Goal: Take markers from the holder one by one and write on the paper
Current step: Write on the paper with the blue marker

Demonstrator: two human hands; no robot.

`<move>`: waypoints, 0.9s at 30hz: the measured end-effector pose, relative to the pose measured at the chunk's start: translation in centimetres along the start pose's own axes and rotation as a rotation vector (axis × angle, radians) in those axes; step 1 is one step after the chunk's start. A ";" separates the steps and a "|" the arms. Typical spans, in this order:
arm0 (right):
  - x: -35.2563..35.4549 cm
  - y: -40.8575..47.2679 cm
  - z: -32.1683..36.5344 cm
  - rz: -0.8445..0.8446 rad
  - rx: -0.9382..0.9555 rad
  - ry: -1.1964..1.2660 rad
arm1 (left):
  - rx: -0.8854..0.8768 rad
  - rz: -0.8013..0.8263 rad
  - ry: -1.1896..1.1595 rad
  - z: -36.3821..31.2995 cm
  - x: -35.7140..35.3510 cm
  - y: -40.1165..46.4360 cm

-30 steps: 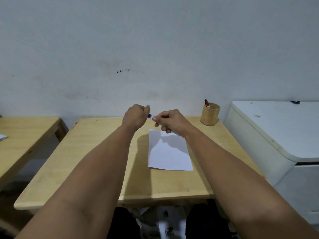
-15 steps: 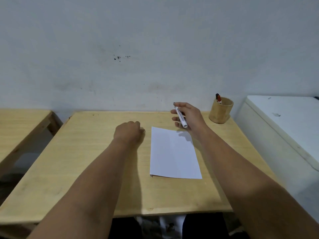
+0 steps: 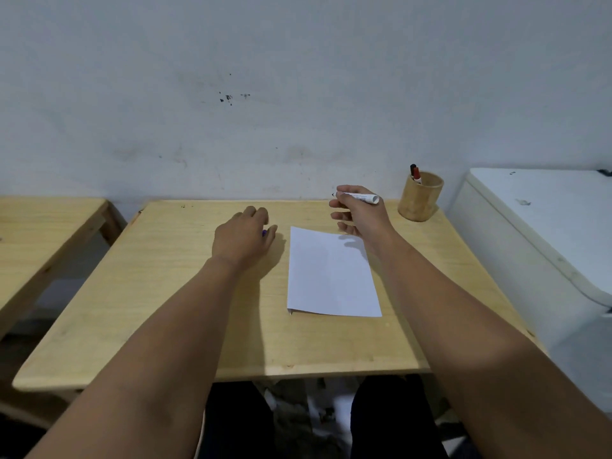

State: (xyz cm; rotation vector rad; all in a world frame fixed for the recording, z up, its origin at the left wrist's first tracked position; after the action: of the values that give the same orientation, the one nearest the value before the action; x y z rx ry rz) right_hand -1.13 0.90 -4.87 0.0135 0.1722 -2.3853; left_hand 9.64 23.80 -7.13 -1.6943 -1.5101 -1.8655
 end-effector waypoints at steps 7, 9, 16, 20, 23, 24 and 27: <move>0.1 -2.3 -1.4 -0.006 0.164 -0.215 | -0.252 0.184 -0.146 -3.5 1.3 -4.2; -0.3 -2.9 -1.9 0.014 0.207 -0.278 | -0.276 0.201 -0.132 -3.6 1.2 -5.2; -1.7 -3.6 -4.7 0.082 0.253 -0.371 | -0.267 0.172 -0.100 -2.7 0.1 -6.3; -2.4 -3.6 -5.4 0.007 0.251 -0.372 | -0.215 0.222 -0.118 -2.2 -0.9 -6.3; -3.0 -3.3 -4.7 -0.112 0.231 -0.255 | -0.151 0.224 -0.190 -1.8 -1.2 -6.6; -3.4 -3.1 -4.4 -0.123 0.220 -0.224 | -0.142 0.228 -0.199 -1.8 -1.2 -6.7; -5.3 -2.4 -3.8 -0.086 0.172 -0.204 | -0.138 0.232 -0.208 -1.7 -1.3 -6.7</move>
State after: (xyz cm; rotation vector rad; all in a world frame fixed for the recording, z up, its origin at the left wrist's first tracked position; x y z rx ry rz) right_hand 1.00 6.71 -8.02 -0.1590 -0.1313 -2.4618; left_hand 4.23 24.94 -11.44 -2.0835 -1.2102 -1.7527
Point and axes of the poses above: each hand's wrist, its own y-axis towards the middle knuckle, its own x-axis out of the back of the hand, z = x × y, the point moved 5 cm from there along y, towards the middle knuckle, and after that the axes turned 12 degrees about -z, right-handed, at the moved point
